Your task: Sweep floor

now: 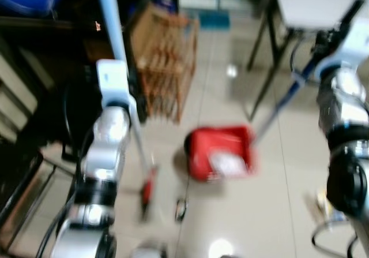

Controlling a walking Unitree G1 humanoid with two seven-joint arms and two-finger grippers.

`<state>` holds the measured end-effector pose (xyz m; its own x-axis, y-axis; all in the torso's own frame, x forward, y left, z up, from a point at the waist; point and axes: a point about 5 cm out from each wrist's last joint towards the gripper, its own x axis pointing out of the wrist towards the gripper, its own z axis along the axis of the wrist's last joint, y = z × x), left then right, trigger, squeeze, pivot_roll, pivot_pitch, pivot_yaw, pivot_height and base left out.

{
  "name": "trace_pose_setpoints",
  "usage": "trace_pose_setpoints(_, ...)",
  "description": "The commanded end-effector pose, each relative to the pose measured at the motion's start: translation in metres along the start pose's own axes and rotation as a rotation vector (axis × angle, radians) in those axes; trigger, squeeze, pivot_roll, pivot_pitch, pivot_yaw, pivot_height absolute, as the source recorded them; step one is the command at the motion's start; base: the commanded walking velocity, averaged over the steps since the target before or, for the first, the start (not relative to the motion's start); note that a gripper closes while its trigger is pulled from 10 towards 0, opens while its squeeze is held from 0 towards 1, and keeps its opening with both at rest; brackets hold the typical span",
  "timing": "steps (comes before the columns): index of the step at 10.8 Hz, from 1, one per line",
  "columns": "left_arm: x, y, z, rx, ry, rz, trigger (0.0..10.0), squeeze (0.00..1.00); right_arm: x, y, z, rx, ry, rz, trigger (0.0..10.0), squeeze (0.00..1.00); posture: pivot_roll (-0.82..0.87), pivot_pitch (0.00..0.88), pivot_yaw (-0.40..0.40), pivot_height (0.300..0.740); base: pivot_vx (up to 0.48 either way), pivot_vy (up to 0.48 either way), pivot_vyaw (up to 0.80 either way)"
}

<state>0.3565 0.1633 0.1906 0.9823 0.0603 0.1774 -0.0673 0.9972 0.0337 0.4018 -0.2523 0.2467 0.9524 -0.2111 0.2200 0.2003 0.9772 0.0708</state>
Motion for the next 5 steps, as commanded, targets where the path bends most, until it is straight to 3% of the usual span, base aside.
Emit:
trace_pose_setpoints(1,0.0015,0.0052,0.0113,0.021,-0.048,0.018,10.0,0.0,0.0025,0.0041,0.0124,0.041,-0.063,0.008,10.0,0.0,-0.03,0.075,0.016,0.74,0.416,0.0,0.0)
trace_pose_setpoints(5,0.001,0.0052,0.0123,0.022,-0.051,0.017,10.0,0.0,0.0023,0.0046,0.0117,0.041,-0.062,0.007,10.0,0.0,-0.03,0.077,0.016,0.74,0.407,0.0,0.0)
